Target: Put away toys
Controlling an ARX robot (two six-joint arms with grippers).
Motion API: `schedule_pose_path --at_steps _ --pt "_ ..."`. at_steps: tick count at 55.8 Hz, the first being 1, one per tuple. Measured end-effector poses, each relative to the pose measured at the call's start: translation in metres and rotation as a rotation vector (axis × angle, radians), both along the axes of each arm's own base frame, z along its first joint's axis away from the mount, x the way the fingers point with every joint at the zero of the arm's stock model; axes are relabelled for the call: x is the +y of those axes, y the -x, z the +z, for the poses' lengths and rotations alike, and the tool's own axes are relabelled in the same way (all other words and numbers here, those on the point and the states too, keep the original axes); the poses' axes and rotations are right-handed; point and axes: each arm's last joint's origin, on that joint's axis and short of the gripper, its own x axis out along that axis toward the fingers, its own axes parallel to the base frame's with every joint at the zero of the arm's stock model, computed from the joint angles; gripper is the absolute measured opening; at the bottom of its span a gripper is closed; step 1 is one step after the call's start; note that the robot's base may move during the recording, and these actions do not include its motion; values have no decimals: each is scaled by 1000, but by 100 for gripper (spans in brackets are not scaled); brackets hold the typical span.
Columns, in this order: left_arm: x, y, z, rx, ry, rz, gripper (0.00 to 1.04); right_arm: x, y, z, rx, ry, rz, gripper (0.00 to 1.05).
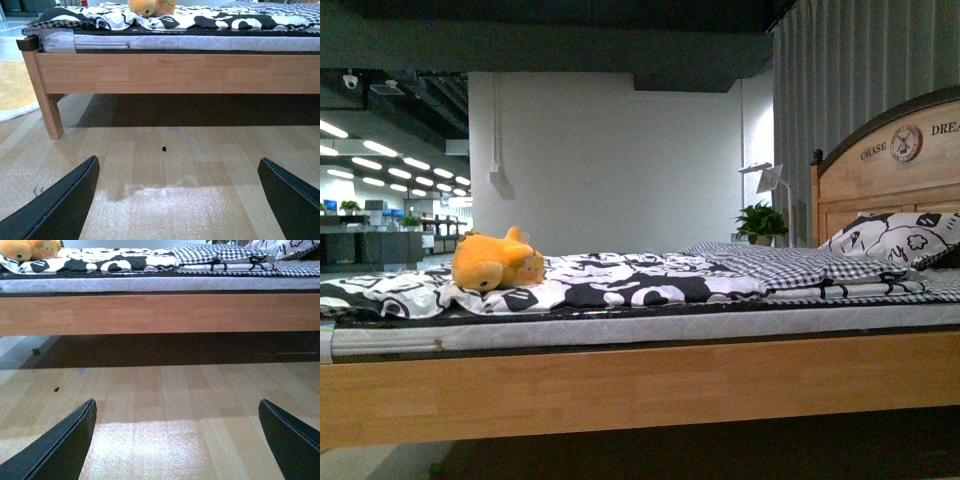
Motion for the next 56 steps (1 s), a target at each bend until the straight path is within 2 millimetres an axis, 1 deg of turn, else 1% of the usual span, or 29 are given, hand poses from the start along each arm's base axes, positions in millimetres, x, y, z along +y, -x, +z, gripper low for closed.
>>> schedule_pose_path --at_steps 56 --pt "0 0 0 0 0 0 98 0 0 0 0 0 0 98"
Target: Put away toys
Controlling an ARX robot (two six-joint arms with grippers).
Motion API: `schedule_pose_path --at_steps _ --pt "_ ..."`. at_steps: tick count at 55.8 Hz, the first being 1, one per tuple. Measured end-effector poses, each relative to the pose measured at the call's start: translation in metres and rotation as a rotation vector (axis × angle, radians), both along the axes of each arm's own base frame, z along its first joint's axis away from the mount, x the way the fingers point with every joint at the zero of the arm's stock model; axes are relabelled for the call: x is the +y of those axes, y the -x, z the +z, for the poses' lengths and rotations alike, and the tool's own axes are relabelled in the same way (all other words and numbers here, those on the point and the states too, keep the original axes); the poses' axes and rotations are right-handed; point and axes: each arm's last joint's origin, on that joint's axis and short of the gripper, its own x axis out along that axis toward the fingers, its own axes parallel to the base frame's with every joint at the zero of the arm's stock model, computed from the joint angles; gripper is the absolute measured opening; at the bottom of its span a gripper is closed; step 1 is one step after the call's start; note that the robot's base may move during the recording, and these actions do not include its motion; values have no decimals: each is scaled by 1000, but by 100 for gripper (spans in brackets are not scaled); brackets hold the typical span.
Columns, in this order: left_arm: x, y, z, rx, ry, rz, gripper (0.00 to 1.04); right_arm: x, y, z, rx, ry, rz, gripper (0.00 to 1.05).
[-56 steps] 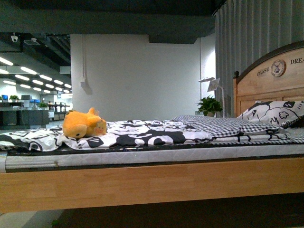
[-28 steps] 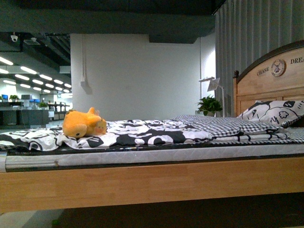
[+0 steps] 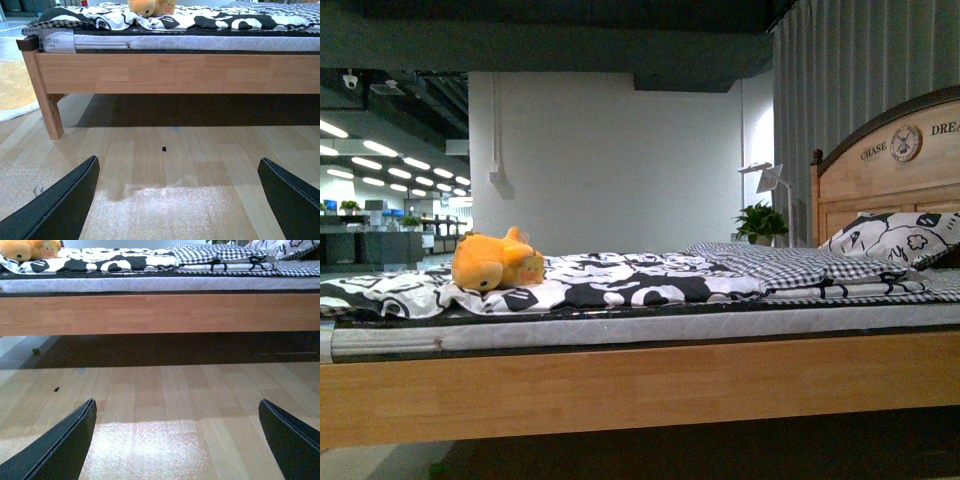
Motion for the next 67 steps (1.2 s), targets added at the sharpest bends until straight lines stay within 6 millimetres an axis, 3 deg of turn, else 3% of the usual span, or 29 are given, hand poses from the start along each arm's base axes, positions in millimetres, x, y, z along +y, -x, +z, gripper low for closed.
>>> schedule_pose_path --at_steps 67 --pt "0 0 0 0 0 0 98 0 0 0 0 0 0 98"
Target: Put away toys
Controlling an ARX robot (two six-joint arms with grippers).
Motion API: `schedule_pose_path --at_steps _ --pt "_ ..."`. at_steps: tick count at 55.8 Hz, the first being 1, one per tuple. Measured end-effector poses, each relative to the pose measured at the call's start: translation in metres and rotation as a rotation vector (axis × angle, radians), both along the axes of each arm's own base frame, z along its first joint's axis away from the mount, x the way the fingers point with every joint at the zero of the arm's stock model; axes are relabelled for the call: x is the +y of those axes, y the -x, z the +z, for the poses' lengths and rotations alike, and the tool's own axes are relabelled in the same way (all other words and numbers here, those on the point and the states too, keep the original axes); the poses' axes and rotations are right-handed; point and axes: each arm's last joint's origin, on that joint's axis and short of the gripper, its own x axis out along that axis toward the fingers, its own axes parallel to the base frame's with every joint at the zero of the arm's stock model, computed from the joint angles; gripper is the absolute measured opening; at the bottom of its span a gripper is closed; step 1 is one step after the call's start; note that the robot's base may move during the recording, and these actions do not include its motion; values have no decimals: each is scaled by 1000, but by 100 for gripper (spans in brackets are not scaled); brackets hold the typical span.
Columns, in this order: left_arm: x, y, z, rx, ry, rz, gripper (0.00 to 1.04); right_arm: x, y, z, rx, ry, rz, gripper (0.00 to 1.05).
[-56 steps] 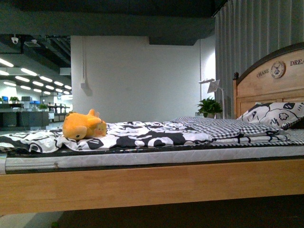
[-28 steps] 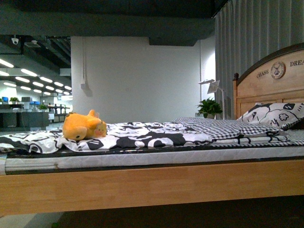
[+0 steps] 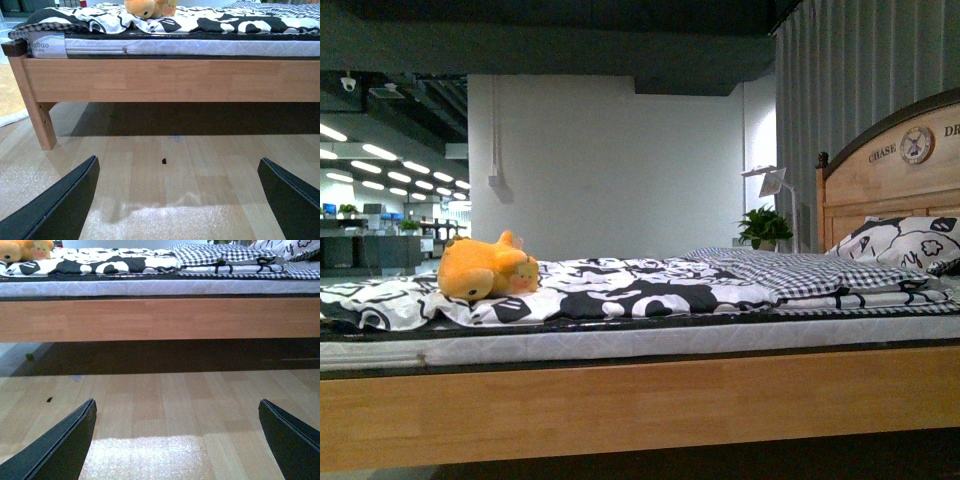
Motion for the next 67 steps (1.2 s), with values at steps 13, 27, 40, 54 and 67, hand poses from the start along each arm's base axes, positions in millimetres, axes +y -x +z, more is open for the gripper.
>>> schedule_pose_path --at_steps 13,27,40,54,67 --pt "0 0 0 0 0 0 98 0 0 0 0 0 0 98" --pt "0 0 0 0 0 0 98 0 0 0 0 0 2 98" --pt "0 0 0 0 0 0 98 0 0 0 0 0 2 98" --pt "0 0 0 0 0 1 98 0 0 0 0 0 3 98" --pt "0 0 0 0 0 0 98 0 0 0 0 0 2 98"
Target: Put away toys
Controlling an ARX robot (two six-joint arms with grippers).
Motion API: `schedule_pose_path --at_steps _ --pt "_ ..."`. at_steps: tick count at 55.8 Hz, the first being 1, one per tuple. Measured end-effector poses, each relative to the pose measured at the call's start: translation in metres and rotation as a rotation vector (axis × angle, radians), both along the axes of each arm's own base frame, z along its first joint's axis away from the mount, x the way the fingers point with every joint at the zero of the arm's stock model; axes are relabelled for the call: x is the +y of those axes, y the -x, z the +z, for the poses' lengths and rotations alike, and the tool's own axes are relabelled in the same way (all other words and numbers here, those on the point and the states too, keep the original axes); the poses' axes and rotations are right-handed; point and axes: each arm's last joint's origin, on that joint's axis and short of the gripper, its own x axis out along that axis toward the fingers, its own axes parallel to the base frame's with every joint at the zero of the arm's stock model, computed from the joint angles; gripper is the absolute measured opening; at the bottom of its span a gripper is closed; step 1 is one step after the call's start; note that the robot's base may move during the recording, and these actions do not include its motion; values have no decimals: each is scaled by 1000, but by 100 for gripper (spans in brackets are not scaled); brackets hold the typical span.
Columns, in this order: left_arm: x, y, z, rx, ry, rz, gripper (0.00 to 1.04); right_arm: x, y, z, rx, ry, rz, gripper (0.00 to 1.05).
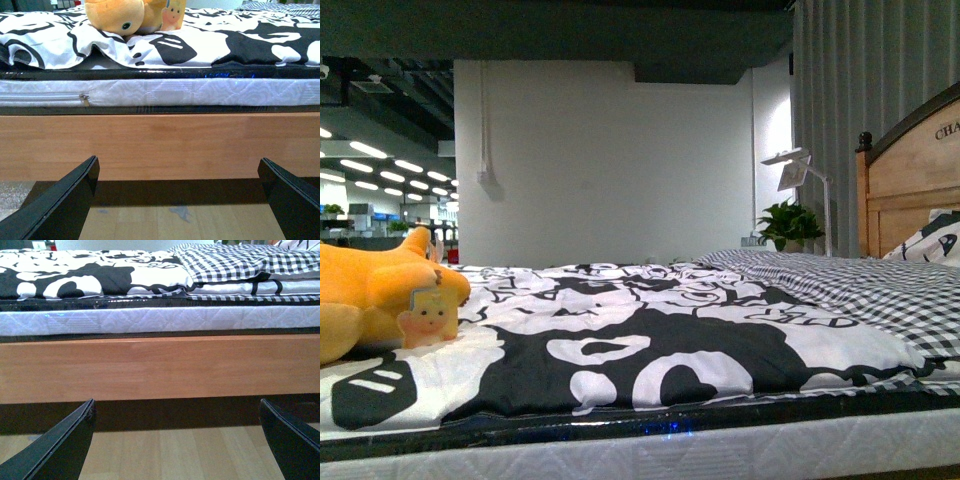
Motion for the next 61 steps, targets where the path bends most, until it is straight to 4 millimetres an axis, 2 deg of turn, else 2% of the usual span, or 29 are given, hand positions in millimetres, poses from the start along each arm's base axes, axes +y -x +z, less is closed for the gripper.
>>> schedule_pose_path --at_steps 61 --pt "0 0 0 0 0 1 98 0 0 0 0 0 -2 98"
